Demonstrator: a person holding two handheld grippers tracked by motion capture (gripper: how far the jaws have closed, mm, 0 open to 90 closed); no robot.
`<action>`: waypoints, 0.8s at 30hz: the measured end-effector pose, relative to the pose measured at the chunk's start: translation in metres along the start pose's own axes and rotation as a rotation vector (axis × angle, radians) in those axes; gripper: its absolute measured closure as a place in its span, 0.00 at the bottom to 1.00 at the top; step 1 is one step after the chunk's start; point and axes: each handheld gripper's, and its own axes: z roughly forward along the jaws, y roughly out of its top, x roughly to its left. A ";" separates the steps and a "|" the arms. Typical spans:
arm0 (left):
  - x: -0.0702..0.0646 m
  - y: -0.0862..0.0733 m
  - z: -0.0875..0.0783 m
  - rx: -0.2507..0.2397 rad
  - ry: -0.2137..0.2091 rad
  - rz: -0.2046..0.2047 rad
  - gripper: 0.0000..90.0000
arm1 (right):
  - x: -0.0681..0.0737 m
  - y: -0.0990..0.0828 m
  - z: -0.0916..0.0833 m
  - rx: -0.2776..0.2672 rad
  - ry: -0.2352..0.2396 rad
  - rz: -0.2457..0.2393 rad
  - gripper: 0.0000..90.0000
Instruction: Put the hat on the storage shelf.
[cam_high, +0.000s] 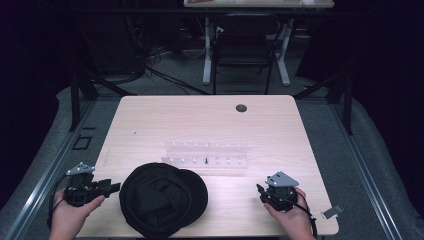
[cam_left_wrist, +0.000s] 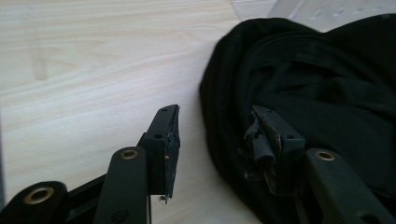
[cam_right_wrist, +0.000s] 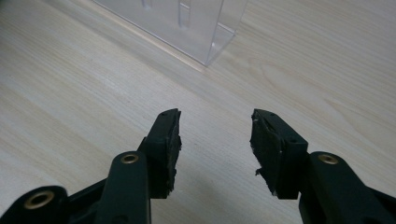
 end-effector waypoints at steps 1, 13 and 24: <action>0.001 0.002 -0.002 0.013 -0.012 -0.019 0.61 | 0.000 0.000 0.000 -0.004 0.003 0.005 0.58; 0.011 0.015 -0.005 0.131 -0.047 -0.153 0.61 | 0.000 -0.002 0.000 -0.018 0.012 0.035 0.58; 0.011 0.017 0.006 0.191 -0.057 -0.160 0.66 | 0.000 -0.002 0.001 -0.013 0.031 0.037 0.59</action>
